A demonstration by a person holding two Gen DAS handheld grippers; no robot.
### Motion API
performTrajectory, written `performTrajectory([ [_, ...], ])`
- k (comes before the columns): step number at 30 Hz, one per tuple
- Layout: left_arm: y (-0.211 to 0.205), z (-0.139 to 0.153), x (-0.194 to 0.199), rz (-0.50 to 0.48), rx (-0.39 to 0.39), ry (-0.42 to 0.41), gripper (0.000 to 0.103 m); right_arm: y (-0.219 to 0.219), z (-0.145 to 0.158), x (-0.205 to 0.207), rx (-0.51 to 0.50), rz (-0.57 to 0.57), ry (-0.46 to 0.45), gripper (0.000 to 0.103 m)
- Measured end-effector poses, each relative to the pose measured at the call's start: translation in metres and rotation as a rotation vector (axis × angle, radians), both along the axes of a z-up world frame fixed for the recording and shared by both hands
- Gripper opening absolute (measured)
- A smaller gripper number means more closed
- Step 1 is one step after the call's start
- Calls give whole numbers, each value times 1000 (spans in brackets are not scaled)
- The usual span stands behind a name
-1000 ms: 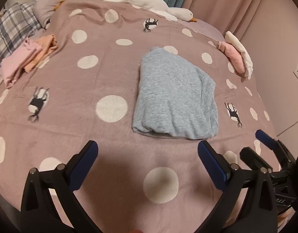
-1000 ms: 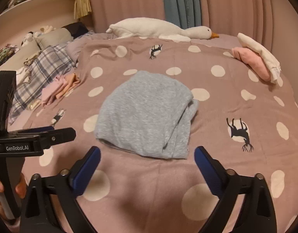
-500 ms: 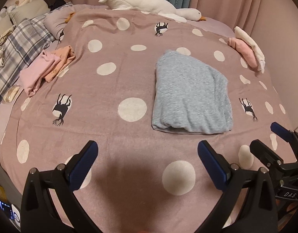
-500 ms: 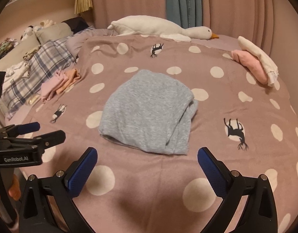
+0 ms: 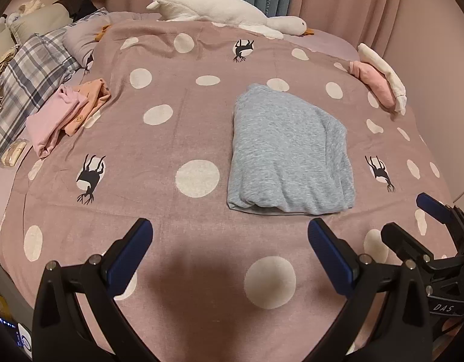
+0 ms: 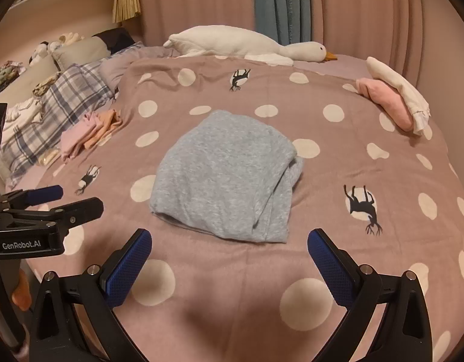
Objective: Fold small clothes
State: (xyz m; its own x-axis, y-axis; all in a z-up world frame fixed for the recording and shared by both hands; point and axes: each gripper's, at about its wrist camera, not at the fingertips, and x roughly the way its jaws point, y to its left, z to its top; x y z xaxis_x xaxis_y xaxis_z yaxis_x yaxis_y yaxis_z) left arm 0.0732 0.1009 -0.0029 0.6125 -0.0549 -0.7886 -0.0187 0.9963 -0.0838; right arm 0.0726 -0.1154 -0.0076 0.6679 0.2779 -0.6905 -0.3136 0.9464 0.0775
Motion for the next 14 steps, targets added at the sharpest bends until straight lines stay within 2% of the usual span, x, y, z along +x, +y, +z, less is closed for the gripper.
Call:
performTrajectory([
  [14, -7, 2, -2, -8, 5, -4, 103, -3, 1, -1, 9, -2, -4, 102],
])
